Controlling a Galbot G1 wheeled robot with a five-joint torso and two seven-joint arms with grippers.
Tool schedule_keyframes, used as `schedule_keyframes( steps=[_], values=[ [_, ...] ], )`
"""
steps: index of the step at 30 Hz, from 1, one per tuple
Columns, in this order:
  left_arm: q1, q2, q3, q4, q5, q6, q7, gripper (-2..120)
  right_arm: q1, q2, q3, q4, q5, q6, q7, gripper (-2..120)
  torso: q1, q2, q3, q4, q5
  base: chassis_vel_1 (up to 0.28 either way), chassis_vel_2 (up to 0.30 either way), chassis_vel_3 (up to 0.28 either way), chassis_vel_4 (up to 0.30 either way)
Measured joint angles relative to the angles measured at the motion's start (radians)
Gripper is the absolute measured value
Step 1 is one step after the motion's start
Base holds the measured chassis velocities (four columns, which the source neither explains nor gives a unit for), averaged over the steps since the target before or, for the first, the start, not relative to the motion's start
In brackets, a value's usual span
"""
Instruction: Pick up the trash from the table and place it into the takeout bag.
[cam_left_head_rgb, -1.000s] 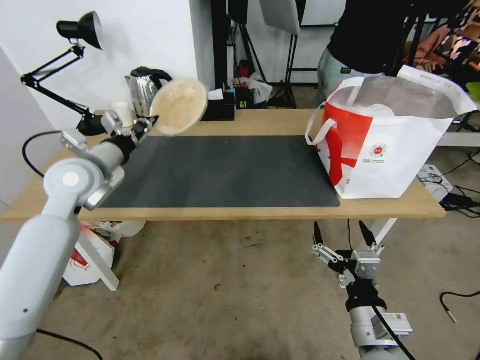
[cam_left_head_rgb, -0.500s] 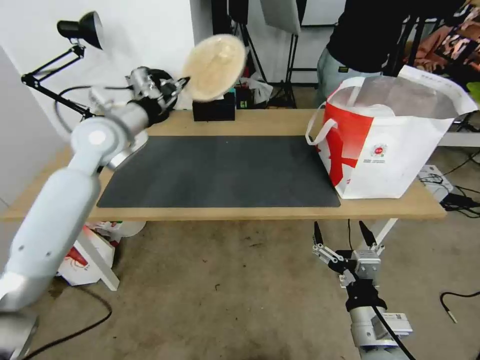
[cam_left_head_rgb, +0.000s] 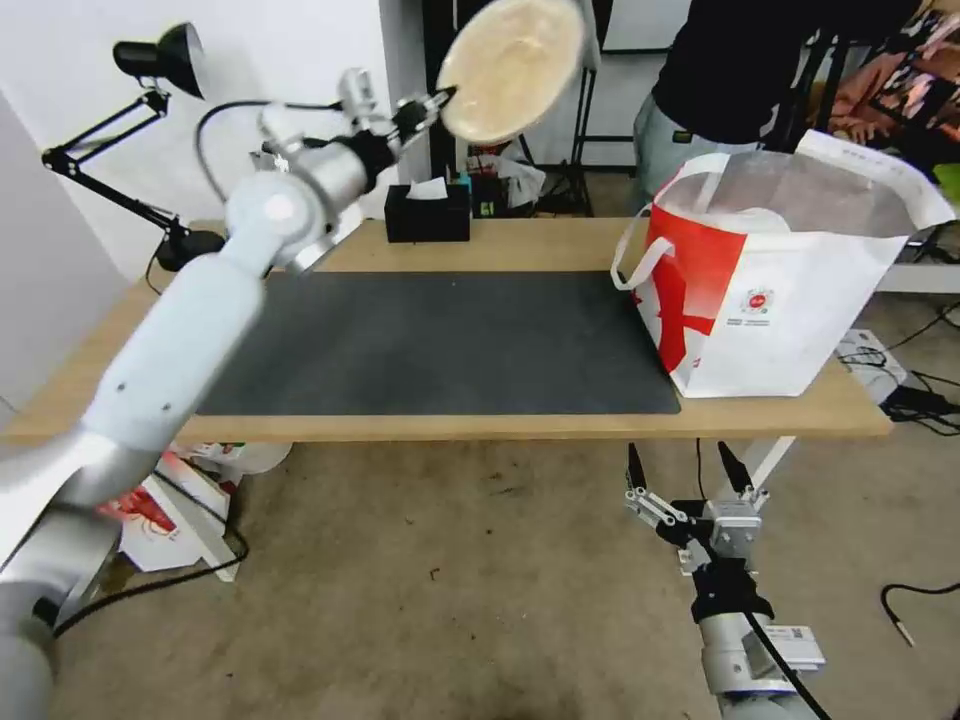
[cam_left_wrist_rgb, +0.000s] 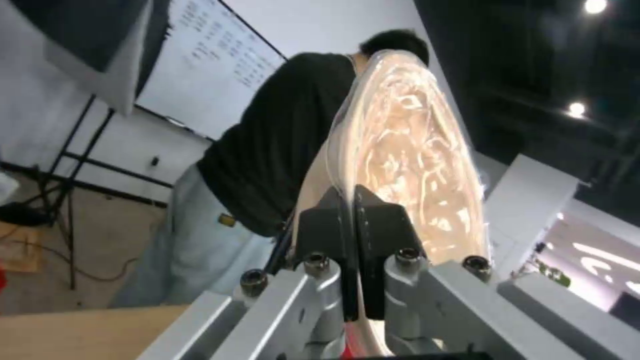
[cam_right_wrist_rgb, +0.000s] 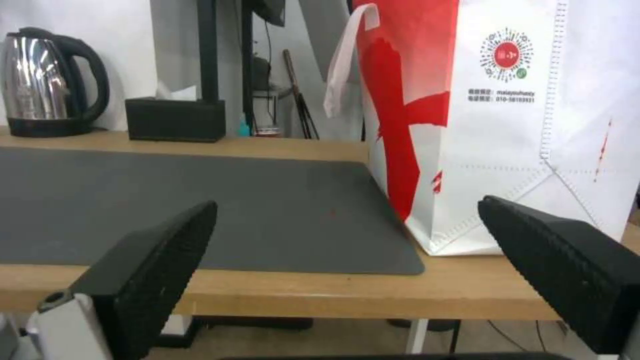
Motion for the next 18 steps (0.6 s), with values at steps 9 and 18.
schedule_keyframes(
  steps=[9,18],
  values=[
    [-0.151,-0.149,0.129,0.207,-0.006,-0.019,0.093,0,0.0,0.0,0.0,0.0,0.0,0.0,0.0,100,0.0,0.0,0.0,0.0001,-0.0002,0.0,0.0,0.0,0.0],
    [-0.212,-0.278,0.22,0.36,-0.001,-0.022,0.112,0,0.0,0.0,0.0,0.0,0.0,0.0,0.0,100,0.0,0.0,0.0,0.0,-0.0001,0.0,0.0,0.0,0.0]
  ],
)
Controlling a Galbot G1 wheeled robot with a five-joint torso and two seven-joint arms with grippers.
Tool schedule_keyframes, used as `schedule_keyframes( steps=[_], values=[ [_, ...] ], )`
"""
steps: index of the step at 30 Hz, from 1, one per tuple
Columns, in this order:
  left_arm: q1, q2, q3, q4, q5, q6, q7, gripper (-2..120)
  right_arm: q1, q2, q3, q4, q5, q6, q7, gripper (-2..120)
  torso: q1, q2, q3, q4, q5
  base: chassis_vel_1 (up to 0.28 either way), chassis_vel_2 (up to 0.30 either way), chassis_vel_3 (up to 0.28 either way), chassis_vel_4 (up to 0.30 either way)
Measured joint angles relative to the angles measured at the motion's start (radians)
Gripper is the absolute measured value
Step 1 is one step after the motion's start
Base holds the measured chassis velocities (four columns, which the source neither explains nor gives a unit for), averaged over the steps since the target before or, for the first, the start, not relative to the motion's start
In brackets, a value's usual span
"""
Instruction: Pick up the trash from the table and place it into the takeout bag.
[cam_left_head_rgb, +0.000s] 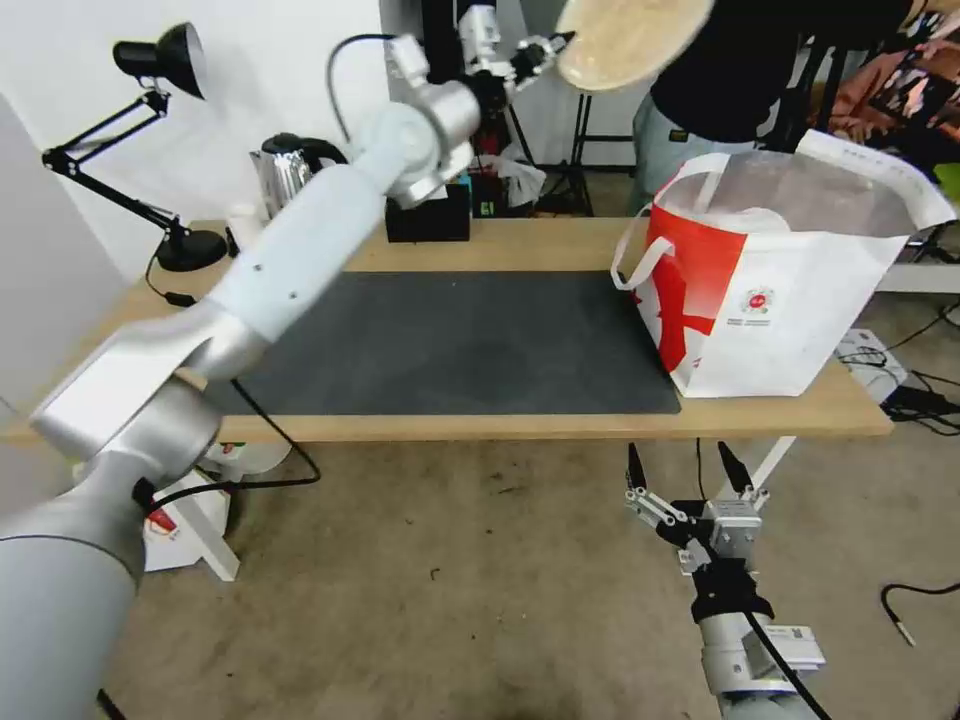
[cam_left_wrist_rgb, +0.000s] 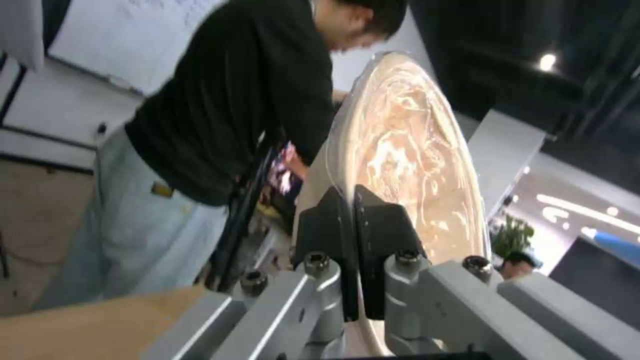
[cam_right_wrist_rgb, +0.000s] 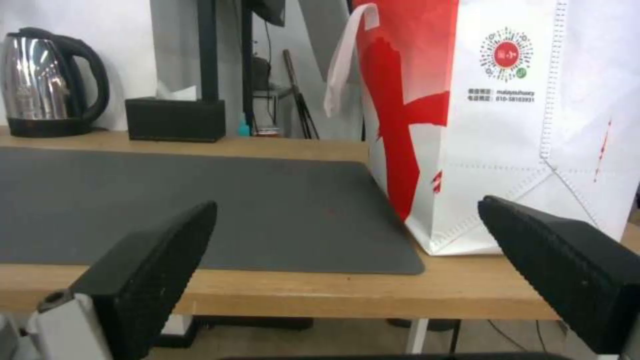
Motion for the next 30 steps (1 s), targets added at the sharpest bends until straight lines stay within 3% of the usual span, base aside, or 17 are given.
schedule_keyframes(
  steps=[6,11,19,30],
  values=[
    [-0.046,-0.108,0.076,0.147,0.012,-0.006,0.002,0,0.0,0.0,0.0,0.0,0.0,0.0,0.0,100,0.0,0.0,0.0,-0.0002,0.0,0.0,0.0,0.0,0.0],
    [-0.083,-0.152,0.132,0.206,0.009,-0.002,0.001,0,0.0,0.0,0.0,0.0,0.0,0.0,0.0,100,0.0,0.0,0.0,0.0002,-0.0002,0.0,0.0,0.0,0.0],
    [-0.106,-0.181,0.203,0.238,0.003,0.006,0.002,0,0.0,0.0,0.0,0.0,0.0,0.0,0.0,100,0.0,0.0,0.0,0.0004,-0.0003,0.0,0.0,0.0,0.0],
    [-0.107,-0.228,0.224,0.286,0.008,0.002,0.048,0,0.0,0.0,0.0,0.0,0.0,0.0,0.0,100,0.0,0.0,0.0,0.0004,-0.0003,0.0,0.0,0.0,0.0]
  ],
)
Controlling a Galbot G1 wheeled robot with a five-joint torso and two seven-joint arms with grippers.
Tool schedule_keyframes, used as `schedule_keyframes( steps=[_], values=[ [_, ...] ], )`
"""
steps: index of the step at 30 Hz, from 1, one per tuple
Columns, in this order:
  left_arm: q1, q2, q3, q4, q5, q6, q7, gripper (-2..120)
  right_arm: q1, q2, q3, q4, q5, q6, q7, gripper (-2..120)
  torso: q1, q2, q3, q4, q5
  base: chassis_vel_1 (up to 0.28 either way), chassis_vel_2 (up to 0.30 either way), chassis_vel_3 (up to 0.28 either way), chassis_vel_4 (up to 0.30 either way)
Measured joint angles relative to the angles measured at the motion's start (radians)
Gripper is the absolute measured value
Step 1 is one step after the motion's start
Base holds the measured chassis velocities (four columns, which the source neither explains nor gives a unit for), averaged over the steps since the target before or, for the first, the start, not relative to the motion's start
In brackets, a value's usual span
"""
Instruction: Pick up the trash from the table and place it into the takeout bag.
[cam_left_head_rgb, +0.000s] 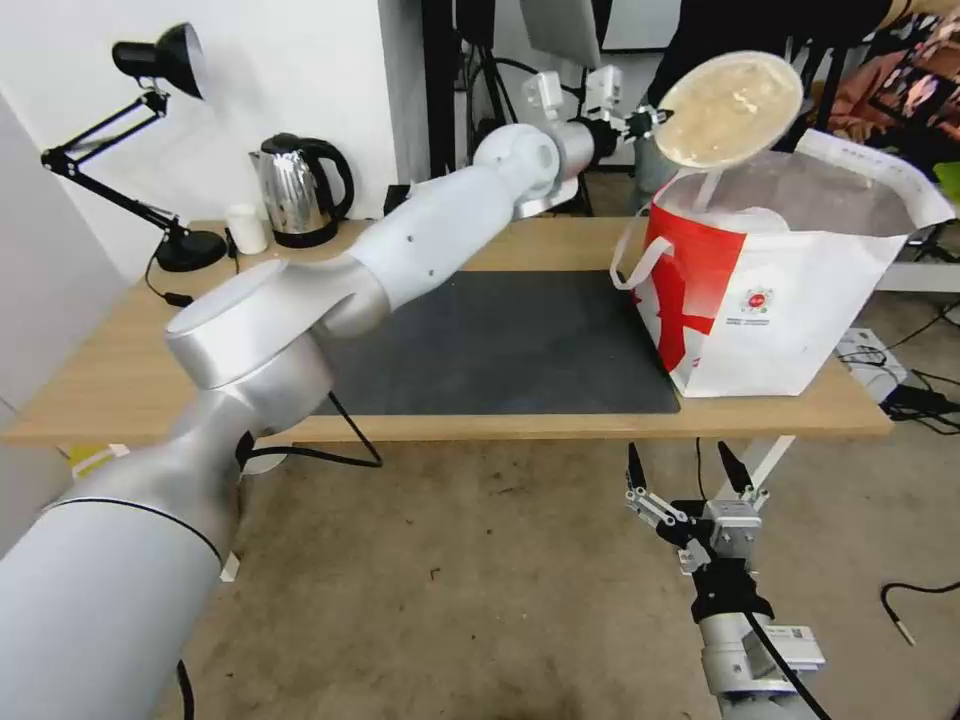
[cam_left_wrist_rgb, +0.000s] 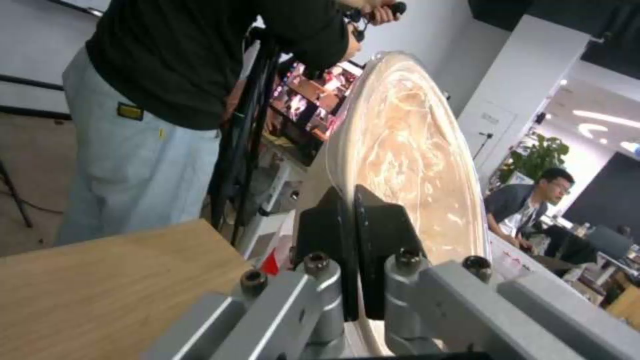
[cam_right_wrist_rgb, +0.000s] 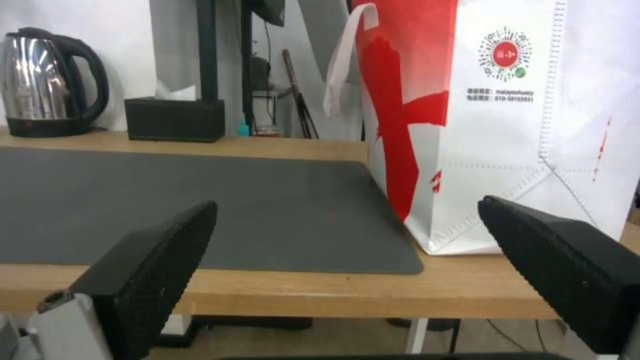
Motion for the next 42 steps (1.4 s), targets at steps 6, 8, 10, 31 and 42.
schedule_keyframes(
  steps=[6,8,10,31,42],
  values=[
    [0.016,0.001,-0.001,-0.003,-0.005,0.0,0.076,0,0.0,0.0,0.0,0.0,0.0,0.0,0.0,100,0.0,0.0,0.0,-0.0002,-0.0001,0.0,0.0,0.0,0.0],
    [0.026,0.002,0.0,-0.004,-0.007,-0.001,0.112,0,0.0,0.0,0.0,0.0,0.0,0.0,0.0,100,0.0,0.0,0.0,-0.0002,-0.0001,0.0,0.0,0.0,0.0],
    [0.03,0.002,0.0,-0.004,-0.007,-0.001,0.119,0,0.0,0.0,0.0,0.0,0.0,0.0,0.0,100,0.0,0.0,0.0,-0.0002,-0.0001,0.0,0.0,0.0,0.0],
    [0.076,0.004,0.027,-0.004,0.009,-0.007,0.194,0,0.0,0.0,0.0,0.0,0.0,0.0,0.0,100,0.0,0.0,0.0,-0.0002,-0.0001,0.0,0.0,0.0,0.0],
    [0.079,0.004,0.034,0.023,0.031,-0.018,0.175,0,0.0,0.0,0.0,0.0,0.0,0.0,0.0,100,0.0,0.0,0.0,-0.0003,-0.0001,0.0,0.0,0.0,0.0]
  ],
)
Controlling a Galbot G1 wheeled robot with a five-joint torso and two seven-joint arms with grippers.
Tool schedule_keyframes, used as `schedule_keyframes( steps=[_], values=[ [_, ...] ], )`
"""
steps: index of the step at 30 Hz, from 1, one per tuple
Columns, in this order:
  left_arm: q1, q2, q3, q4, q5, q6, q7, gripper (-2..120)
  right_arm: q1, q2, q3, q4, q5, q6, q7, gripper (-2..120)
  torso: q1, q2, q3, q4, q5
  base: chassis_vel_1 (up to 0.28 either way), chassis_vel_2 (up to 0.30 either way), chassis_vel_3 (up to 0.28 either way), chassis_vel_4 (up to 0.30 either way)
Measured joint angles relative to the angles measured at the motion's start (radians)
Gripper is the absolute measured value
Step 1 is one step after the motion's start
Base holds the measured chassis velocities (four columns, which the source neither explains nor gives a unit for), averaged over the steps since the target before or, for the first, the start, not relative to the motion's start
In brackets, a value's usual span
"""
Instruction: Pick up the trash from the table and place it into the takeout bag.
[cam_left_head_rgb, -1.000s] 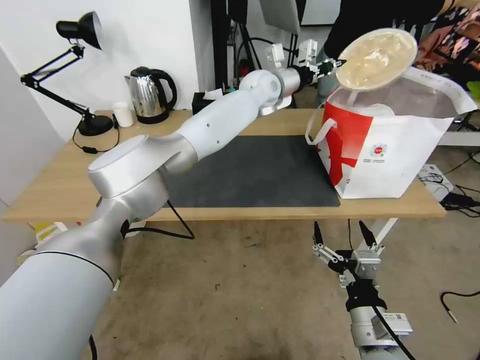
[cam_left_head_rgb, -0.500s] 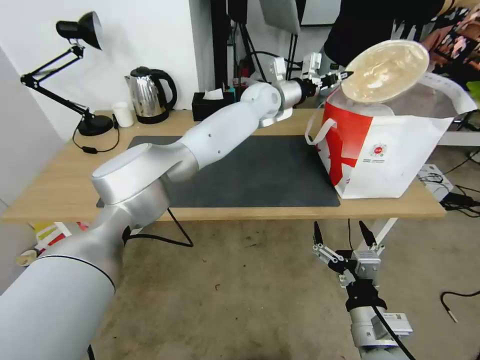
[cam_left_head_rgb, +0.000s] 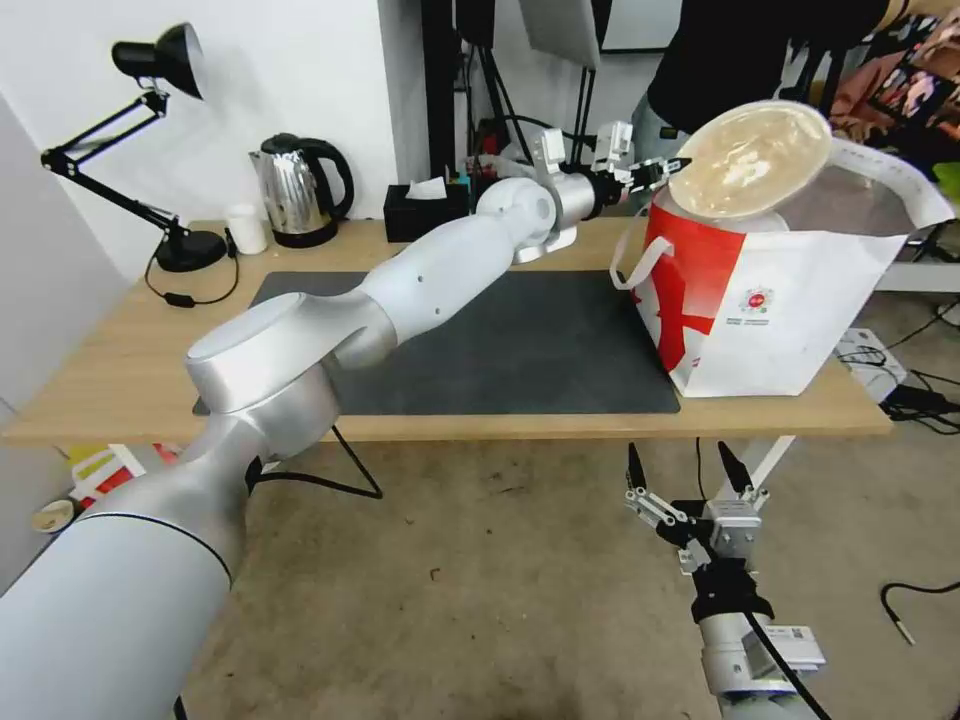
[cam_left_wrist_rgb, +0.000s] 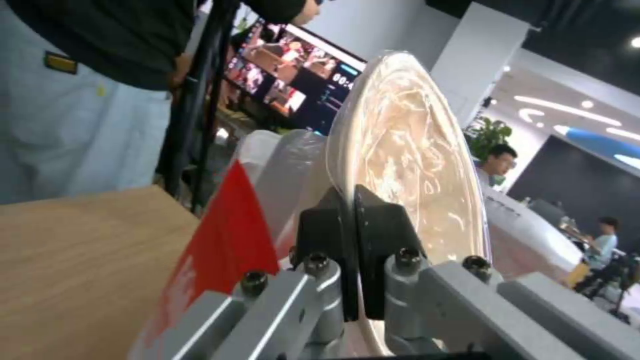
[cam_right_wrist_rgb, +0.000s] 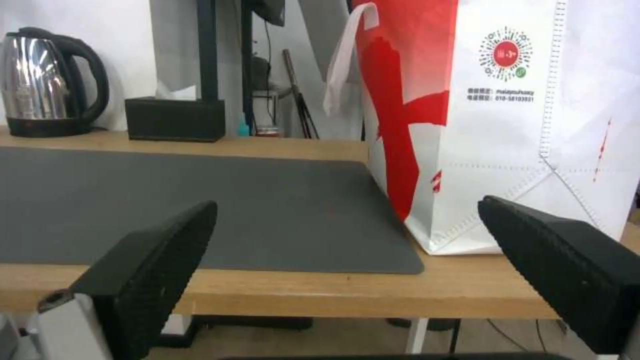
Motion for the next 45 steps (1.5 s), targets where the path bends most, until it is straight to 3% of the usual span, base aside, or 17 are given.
schedule_keyframes(
  steps=[21,33,45],
  values=[
    [0.019,0.001,0.019,0.008,0.051,-0.002,-0.008,0,0.0,0.0,0.0,0.0,0.0,0.0,0.0,100,0.0,0.0,0.0,0.0,0.0,0.0,0.0,0.0,0.0],
    [0.015,0.001,0.043,0.022,0.102,0.0,0.079,0,0.0,0.0,0.0,0.0,0.0,0.0,0.0,100,0.0,0.0,0.0,0.0,0.0,0.0,0.0,0.0,0.0],
    [0.011,0.001,0.051,0.024,0.14,-0.001,0.108,0,0.0,0.0,0.0,0.0,0.0,0.0,0.0,100,0.0,0.0,0.0,0.0001,0.0,0.0,0.0,0.0,0.0]
  ],
)
